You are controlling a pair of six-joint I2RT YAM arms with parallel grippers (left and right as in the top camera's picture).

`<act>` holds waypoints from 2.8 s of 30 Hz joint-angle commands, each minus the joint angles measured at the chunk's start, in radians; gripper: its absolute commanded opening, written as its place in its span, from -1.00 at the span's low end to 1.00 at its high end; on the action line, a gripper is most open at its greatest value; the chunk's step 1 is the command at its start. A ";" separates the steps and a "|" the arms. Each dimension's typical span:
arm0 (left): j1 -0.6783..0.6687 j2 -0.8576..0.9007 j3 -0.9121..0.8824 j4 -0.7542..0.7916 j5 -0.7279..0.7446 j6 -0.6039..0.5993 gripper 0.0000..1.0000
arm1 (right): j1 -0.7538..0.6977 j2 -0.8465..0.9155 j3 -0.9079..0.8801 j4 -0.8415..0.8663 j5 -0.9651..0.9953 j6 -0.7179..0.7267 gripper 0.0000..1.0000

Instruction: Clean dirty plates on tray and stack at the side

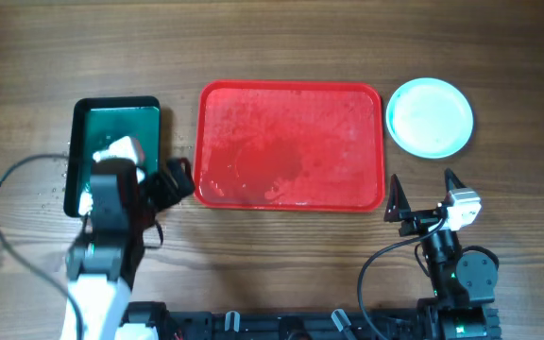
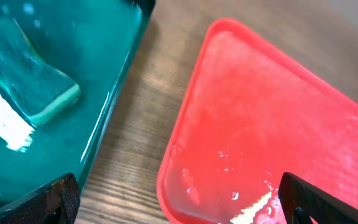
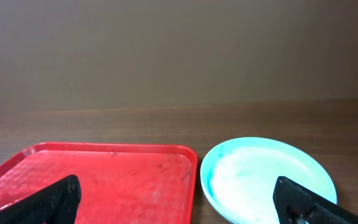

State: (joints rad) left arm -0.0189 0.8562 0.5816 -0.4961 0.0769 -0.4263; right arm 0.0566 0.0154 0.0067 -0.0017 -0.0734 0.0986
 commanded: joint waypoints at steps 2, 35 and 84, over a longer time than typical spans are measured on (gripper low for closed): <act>-0.005 -0.185 -0.093 0.019 -0.083 0.031 1.00 | 0.002 -0.011 -0.002 0.002 0.015 -0.020 0.99; 0.039 -0.853 -0.576 0.421 -0.091 0.189 1.00 | 0.002 -0.011 -0.002 0.002 0.015 -0.019 1.00; 0.036 -0.853 -0.576 0.417 -0.064 0.470 1.00 | 0.002 -0.011 -0.002 0.002 0.015 -0.020 0.99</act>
State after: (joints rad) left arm 0.0143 0.0128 0.0093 -0.0719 0.0093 0.0254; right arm 0.0566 0.0147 0.0067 -0.0021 -0.0731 0.0875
